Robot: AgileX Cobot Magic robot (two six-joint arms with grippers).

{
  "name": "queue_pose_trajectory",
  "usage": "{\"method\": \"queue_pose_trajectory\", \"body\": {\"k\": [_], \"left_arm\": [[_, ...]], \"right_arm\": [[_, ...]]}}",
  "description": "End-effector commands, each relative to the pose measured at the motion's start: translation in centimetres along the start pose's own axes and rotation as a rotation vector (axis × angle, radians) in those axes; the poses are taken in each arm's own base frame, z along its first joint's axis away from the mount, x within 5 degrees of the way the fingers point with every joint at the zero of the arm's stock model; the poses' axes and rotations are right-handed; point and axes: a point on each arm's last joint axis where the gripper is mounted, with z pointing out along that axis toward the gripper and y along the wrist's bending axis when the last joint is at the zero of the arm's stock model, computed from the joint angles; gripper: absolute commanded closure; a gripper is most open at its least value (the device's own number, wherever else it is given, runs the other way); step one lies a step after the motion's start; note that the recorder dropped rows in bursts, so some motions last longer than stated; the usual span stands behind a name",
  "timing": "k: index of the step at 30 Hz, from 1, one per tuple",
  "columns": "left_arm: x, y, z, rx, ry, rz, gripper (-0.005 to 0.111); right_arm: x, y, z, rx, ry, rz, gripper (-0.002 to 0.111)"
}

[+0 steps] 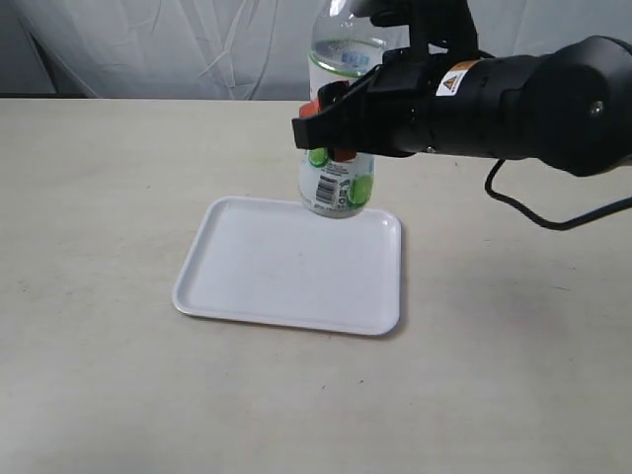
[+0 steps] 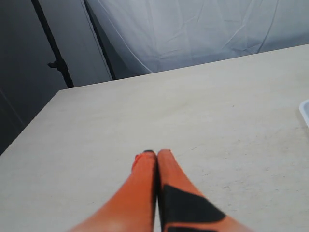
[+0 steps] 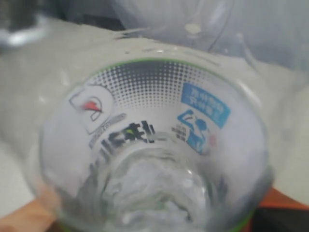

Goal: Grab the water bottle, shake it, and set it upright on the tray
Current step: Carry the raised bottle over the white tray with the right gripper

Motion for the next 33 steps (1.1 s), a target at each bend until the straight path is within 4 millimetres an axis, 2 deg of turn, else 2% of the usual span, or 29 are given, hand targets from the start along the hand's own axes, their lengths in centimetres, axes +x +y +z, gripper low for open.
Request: {"method": "queue_pose_trajectory", "body": {"k": [1,12,16,21,23,26,33], "left_arm": [[-0.1,0.0,0.0,-0.001,-0.015,-0.004,0.107],[-0.1,0.0,0.0,-0.001,-0.015,-0.004,0.107],[-0.1,0.0,0.0,-0.001,-0.015,-0.004,0.107],[-0.1,0.0,0.0,-0.001,-0.015,-0.004,0.107],[-0.1,0.0,0.0,-0.001,-0.015,-0.004,0.107],[-0.1,0.0,0.0,-0.001,-0.015,-0.004,0.107],[-0.1,0.0,0.0,-0.001,-0.015,-0.004,0.107]], "right_arm": [[-0.6,0.1,-0.4,-0.006,-0.005,-0.015,0.109],[0.3,0.3,-0.5,-0.035,0.092,-0.151,0.109],[-0.3,0.0,-0.4,0.000,0.001,-0.202,0.109],[-0.2,0.0,-0.4,0.013,-0.220,-0.163,0.109],[0.0,0.2,-0.3,-0.015,-0.234,-0.139,0.109],[0.2,0.5,-0.2,-0.043,-0.213,-0.195,0.109],[0.4,0.3,0.0,-0.037,-0.192,-0.190,0.109]]}}
